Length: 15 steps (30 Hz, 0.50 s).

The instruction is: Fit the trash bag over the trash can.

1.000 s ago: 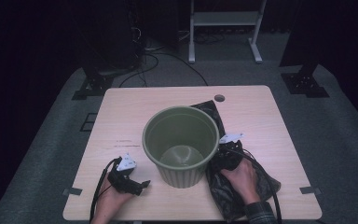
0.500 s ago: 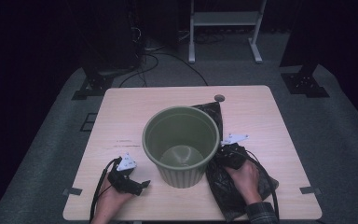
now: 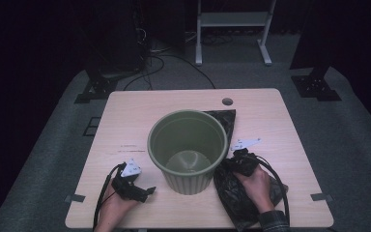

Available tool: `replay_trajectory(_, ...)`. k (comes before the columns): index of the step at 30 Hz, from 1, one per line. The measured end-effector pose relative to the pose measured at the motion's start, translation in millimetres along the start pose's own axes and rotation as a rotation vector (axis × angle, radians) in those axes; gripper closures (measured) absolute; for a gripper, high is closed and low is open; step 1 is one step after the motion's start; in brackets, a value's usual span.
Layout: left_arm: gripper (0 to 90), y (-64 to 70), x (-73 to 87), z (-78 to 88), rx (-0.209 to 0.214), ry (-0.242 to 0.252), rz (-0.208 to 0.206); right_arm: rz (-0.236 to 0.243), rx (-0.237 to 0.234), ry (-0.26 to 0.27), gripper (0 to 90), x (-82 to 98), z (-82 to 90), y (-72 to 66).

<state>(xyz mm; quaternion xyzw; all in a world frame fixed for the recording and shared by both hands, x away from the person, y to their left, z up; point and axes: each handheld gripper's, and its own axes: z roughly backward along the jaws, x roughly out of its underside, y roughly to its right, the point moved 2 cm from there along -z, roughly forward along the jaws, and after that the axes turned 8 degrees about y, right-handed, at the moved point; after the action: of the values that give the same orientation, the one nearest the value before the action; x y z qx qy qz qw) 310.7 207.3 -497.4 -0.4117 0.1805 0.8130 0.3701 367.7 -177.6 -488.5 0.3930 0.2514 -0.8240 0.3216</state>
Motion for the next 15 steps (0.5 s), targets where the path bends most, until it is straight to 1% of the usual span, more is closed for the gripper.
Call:
replay_trajectory(1, 0.0, 0.0, 0.0, 0.0, 0.0, 0.0, 0.0, 0.0, 0.0, 0.0, 88.8, 0.0, 0.0, 0.0)
replay_trajectory(3, 0.0, 0.0, 0.0, 0.0, 0.0, 0.0, 0.0, -0.008, -0.036, 0.01, 88.8, -1.7, 4.2, -0.8)
replay_trajectory(8, 0.0, 0.0, 0.0, 0.0, 0.0, 0.0, 0.0, 0.005, -0.091, 0.036, 88.9, -8.1, 18.0, -4.0)
replay_trajectory(11, 0.0, 0.0, 0.0, 0.0, 0.0, 0.0, 0.0, 0.002, -0.144, 0.061, 88.9, -12.2, 27.1, -5.2)
replay_trajectory(13, 0.0, 0.0, 0.0, 0.0, 0.0, 0.0, 0.0, -0.003, -0.169, 0.072, 89.0, -14.4, 32.6, -5.6)
replay_trajectory(15, 0.0, 0.0, 0.0, 0.0, 0.0, 0.0, 0.0, -0.002, -0.18, 0.08, 89.0, -15.9, 37.7, -5.8)
